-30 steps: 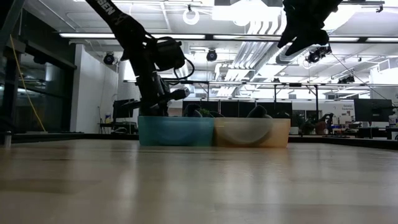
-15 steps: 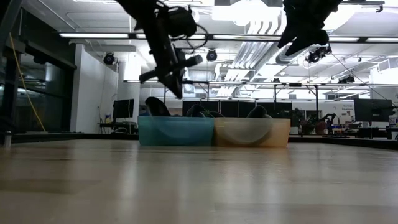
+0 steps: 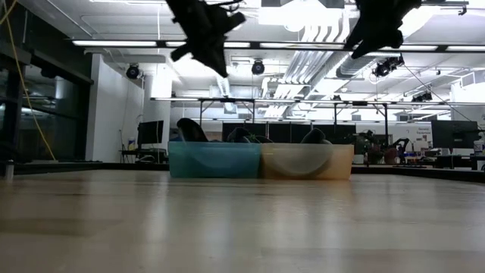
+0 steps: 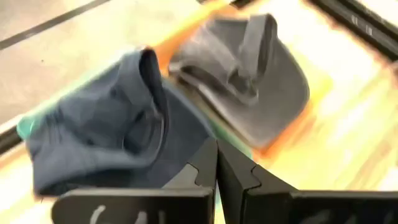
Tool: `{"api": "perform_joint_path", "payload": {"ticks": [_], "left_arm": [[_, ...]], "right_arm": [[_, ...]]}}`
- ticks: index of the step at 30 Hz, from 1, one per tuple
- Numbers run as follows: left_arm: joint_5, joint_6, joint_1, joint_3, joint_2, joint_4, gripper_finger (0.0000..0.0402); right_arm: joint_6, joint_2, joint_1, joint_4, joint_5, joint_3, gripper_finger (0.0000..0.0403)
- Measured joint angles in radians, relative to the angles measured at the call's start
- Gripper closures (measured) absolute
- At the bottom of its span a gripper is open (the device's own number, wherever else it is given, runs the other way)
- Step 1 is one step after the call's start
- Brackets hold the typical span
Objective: Pick & Place hat
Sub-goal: Return to Home Position
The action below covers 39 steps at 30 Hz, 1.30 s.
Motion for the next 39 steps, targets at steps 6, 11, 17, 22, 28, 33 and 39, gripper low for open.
{"api": "perform_joint_path", "payload": {"ticks": [6,11,17,22,28,33,39], "left_arm": [[0.024,-0.037,-0.039,-0.241,-0.150,0.173,0.0401],[0.100,-0.020,-0.082,-0.514,-0.345,0.527,0.0401],[0.121,0.036,-0.117,-0.772,-0.565,0.864,0.0401],[0.141,0.008,-0.115,-1.001,-0.702,1.095,0.0401],[0.133,-0.018,-0.115,-1.182,-0.837,1.193,0.0401],[0.107,-0.024,-0.115,-1.272,-0.930,1.204,0.0401],[0.084,-0.024,-0.115,-1.366,-1.062,1.200,0.0401]], "right_arm": [[0.005,-0.118,0.000,0.070,-0.058,-0.067,0.0171],[0.081,-0.290,0.000,0.167,-0.157,-0.248,0.0171],[0.137,-0.490,0.000,0.406,-0.252,-0.422,0.0171],[0.243,-0.606,0.000,0.591,-0.267,-0.554,0.0171],[0.345,-0.674,0.000,0.645,-0.258,-0.649,0.0171],[0.329,-0.681,0.000,0.593,-0.262,-0.677,0.0171],[0.239,-0.707,0.010,0.586,-0.324,-0.676,0.0171]]}}
